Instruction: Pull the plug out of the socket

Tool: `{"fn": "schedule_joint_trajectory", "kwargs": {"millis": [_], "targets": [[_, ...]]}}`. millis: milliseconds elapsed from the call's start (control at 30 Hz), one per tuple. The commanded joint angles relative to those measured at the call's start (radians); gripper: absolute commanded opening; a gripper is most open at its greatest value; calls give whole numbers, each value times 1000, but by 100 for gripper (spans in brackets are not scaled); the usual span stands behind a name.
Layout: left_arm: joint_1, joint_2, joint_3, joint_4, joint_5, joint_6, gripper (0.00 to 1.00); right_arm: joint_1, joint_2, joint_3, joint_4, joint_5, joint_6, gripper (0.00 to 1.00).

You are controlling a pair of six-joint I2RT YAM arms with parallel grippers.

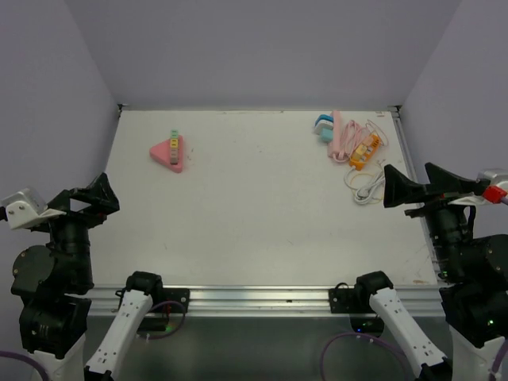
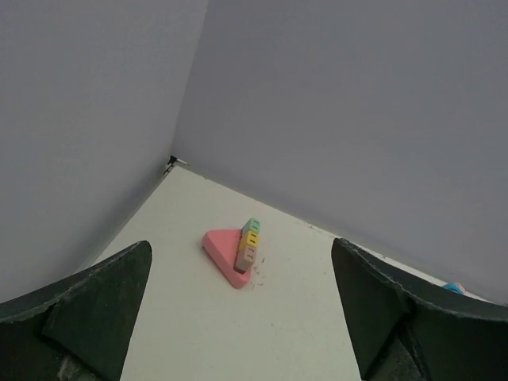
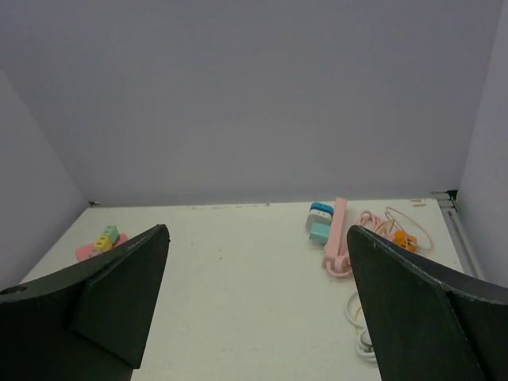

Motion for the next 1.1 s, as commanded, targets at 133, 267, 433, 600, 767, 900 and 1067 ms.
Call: {"fn": "schedule_joint_trajectory", "kwargs": {"millis": [133,267,433,600,767,900,1067], "targets": [[-5,15,-38,62,21,-8,100,2,0,-78,112,-60,15,99],[-5,39,-68,73,62,-19,100,2,22,-131,158,-178,53,99],[-5,96,-118,77,136,-43,100,3,80,-209,187,-301,113,99],[-5,150,-198,79,189,-79,99,2,143,-275,184,-376,171,99],[-5,196,-325,143,258,-166,100,2,203,-339,206,-486,217,99],[-4,259,-414,205,306,-255,100,3,212,-379,249,-531,246,99],[-2,346,-521,372,355,-352,100,43,188,-408,270,-549,228,99]]}}
